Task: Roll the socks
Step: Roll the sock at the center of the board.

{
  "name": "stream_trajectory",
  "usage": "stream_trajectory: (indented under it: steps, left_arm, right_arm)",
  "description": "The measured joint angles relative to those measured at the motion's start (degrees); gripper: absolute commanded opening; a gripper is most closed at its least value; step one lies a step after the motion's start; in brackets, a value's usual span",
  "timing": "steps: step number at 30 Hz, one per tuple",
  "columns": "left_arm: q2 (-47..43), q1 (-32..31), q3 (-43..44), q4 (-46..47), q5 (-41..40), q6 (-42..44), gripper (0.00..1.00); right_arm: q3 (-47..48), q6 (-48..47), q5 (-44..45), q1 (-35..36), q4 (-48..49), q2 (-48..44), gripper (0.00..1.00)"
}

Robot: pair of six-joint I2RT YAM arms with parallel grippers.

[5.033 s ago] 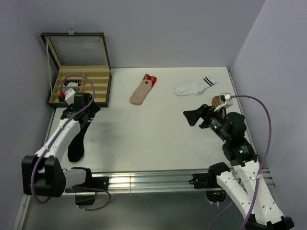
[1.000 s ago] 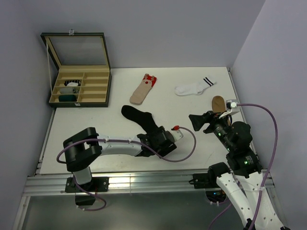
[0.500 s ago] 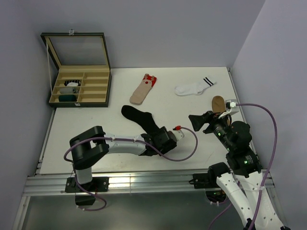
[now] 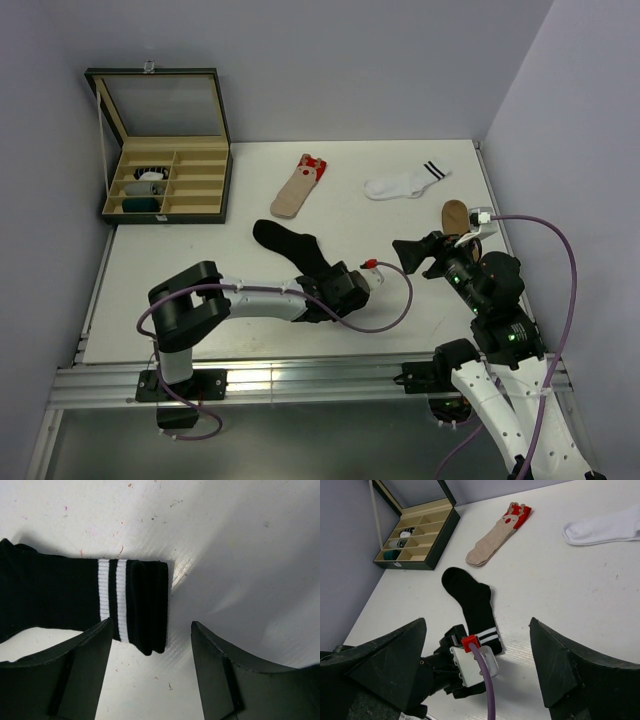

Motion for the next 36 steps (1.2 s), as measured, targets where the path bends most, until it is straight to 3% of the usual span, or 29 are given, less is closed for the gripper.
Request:
stream_trajectory:
  steps: [8, 17, 20, 22, 24, 30, 36]
  left_arm:
    - [0.5, 1.2, 0.5, -0.7, 0.3, -0.2, 0.62]
    - [1.9, 1.7, 2.3, -1.4, 3.7, -0.5, 0.4]
    - [2.4, 1.7, 2.8, -2.0, 4.8, -0.6, 0.27]
    - [2.7, 1.7, 3.3, -2.3, 5.6, -0.7, 0.09]
    - [3.1, 1.7, 4.0, -3.0, 5.9, -0.6, 0.0]
    - [4.5, 3.1, 6.6, -4.2, 7.7, -1.5, 0.0]
    - [4.3, 8.2, 7.6, -4.1, 16.7, -5.8, 0.0]
  right_arm:
    - [0.0, 0.0, -0.2, 0.0, 0.0, 0.0, 0.9]
    - [0.0, 0.0, -0.2, 0.0, 0.0, 0.0, 0.9]
    - [0.0, 0.0, -0.2, 0.0, 0.0, 0.0, 0.89]
    - [0.0, 0.0, -0.2, 0.0, 0.0, 0.0, 0.89]
    - [0.0, 0.0, -0.4, 0.0, 0.0, -0.1, 0.89]
    - [-0.1, 0.0, -0.5, 0.0, 0.0, -0.1, 0.89]
    - [-0.4, 0.1, -0.6, 0.0, 0.4, -0.1, 0.88]
